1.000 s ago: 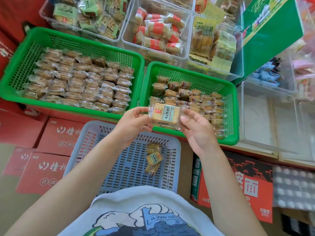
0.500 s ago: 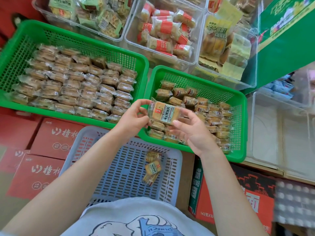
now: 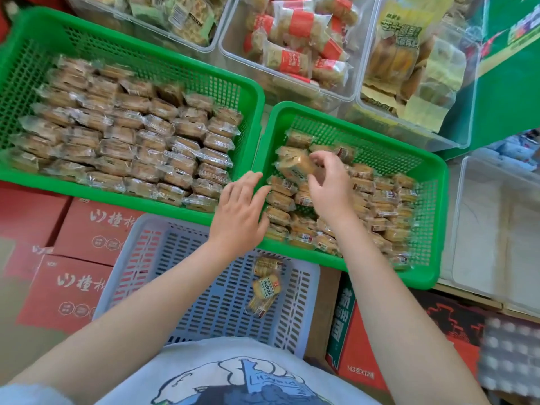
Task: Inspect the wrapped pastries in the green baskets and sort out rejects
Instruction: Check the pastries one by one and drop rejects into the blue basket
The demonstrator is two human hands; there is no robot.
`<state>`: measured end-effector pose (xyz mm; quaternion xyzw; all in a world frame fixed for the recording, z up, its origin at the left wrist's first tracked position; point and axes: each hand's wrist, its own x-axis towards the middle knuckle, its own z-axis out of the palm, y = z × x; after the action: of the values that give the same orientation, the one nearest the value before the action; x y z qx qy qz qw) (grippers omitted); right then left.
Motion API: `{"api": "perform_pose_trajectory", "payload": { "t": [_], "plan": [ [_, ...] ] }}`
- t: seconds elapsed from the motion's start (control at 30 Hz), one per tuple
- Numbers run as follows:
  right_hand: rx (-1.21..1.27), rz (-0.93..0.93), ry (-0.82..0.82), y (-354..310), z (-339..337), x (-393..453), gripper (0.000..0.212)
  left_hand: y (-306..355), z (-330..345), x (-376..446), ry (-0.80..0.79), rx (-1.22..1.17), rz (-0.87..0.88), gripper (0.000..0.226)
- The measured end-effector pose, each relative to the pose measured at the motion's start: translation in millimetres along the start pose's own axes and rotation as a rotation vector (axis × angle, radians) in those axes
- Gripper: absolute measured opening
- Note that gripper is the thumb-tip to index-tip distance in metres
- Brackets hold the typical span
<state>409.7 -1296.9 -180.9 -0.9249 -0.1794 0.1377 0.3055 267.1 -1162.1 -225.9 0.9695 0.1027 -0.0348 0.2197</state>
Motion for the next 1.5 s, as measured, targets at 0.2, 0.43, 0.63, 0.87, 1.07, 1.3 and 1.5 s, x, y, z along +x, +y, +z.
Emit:
{"api": "perform_pose_trajectory", "payload": {
  "t": [0.2,0.43,0.63,0.87,1.07,1.3,1.5],
  "plan": [
    [-0.242,-0.180,-0.055,11,28,8,0.015,1,7,-1,0.032,0.026,0.016,0.052],
    [-0.337,-0.187,-0.014,14,36,4,0.017,2,10,-1,0.056,0.044,0.031,0.052],
    [-0.465,0.051,-0.191,2,37,0,0.025,2,10,0,0.072,0.057,0.032,0.053],
    [-0.314,0.151,-0.182,2,39,-7,0.007,1,11,-1,0.067,0.072,0.026,0.054],
    [0.006,0.321,-0.316,-2,12,-8,0.011,2,7,-2,0.035,0.014,0.020,0.055],
    [0.563,0.275,-0.173,-25,-36,-49,0.010,13,-39,-7,0.032,-0.702,-0.282,0.056],
    [1.226,0.415,-0.199,-42,-63,-108,0.014,33,-84,-37,-0.105,-1.745,-0.514,0.028]
  ]
}}
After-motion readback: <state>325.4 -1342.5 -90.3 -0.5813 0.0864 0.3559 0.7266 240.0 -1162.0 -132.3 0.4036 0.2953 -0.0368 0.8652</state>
